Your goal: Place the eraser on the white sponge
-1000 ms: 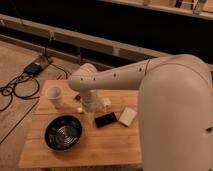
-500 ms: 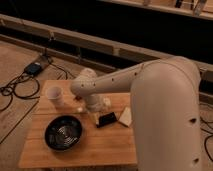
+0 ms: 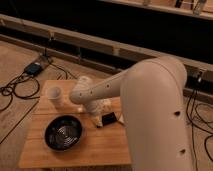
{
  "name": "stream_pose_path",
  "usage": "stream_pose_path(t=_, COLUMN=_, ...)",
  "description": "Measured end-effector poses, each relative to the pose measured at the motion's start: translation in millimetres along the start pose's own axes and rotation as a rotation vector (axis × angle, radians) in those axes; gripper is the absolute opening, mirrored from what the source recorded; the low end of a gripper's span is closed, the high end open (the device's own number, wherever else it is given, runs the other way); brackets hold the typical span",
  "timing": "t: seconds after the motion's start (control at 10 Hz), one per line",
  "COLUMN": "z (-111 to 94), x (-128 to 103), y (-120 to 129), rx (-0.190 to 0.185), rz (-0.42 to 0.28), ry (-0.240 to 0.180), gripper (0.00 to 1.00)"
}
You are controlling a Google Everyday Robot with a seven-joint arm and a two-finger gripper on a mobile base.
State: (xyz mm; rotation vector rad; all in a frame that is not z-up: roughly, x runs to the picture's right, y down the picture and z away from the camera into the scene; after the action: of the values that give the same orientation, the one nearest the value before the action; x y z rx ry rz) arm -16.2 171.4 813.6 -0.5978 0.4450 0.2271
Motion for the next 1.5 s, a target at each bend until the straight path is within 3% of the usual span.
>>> stream_pose_path(t=0.5, z=29, x=-13, y=9, rx=0.033, rz=-0.104, ry=0.048, gripper=0.65)
stream_pose_path(t=1.3, z=53, x=-33, y=-15, rx=0.013, rz=-0.131, ry=0.115, gripper=0.65)
stream_pose_path(t=1.4, z=55, x=-35, y=-16, rx=0.008, rz=-0.14, ry=0.122, gripper=0.64)
stream_pose_path(t=1.5, z=57, x=-37, y=-17, rx=0.001, rz=-0.149, ry=0.131, gripper=0.55)
